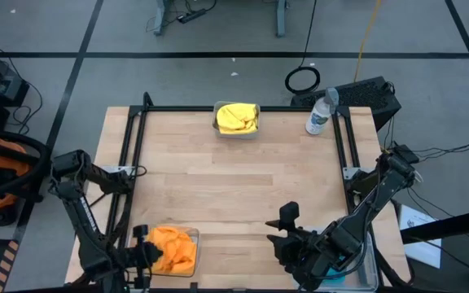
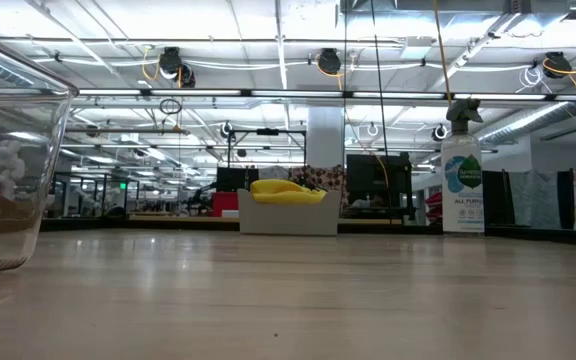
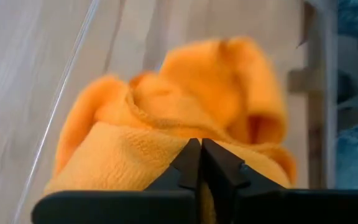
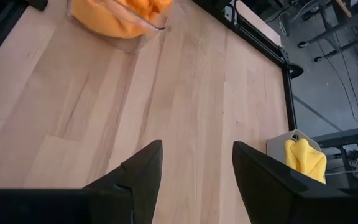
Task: Sort microfiber towel by color & place in baskets
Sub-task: Put the orange microfiber cloth into the left transparent bin
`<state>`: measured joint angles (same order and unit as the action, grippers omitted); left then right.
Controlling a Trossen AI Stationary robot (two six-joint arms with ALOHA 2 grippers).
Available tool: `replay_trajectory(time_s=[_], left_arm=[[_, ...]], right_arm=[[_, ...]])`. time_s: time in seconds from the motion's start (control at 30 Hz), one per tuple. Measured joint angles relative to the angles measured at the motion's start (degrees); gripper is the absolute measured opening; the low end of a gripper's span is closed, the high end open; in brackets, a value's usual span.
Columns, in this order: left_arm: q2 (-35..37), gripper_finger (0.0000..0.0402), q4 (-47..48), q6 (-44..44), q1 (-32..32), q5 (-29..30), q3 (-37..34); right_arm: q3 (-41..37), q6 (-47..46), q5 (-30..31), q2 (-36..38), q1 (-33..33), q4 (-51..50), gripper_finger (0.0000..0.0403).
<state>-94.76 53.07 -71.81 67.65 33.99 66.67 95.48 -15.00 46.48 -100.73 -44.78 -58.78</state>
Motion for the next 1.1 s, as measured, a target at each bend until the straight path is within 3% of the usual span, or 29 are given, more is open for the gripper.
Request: replay_trajectory(time_s=[0.2, 0.43, 0.6, 0.73, 0.93, 1.1], left_arm=[[0.0, 0.0024, 8.3, -9.3, 2.8, -4.0, 0.0], [0.1, 0.0024, 10.2, -15.7, 4.6, -4.6, 0.0], [0.1, 0.0025, 7.7, -16.0, 4.0, -4.5, 2.0], [0.2, 0.0025, 11.4, -15.4, 4.0, -4.0, 6.0], [0.2, 0.0021, 12.2, -12.0, 3.3, 2.6, 7.7], [-1.1, 0.0005, 9.2, -15.8, 0.8, -9.4, 1.6]], right_arm=[[-3.5, 1.2, -0.1, 0.0, 0.9, 3.0, 0.0187], [-5.4, 2.7, -1.3, -0.1, 1.2, 10.5, 0.0187], [-5.4, 8.4, -3.1, -0.1, 0.7, 15.9, 0.0187], [-5.4, 10.6, -3.0, -0.1, 0.8, 17.3, 0.0187], [-5.4, 10.9, -3.0, -0.1, 0.8, 17.3, 0.0187], [-5.4, 9.8, -3.2, -0.1, 0.4, 16.4, 0.0187]])
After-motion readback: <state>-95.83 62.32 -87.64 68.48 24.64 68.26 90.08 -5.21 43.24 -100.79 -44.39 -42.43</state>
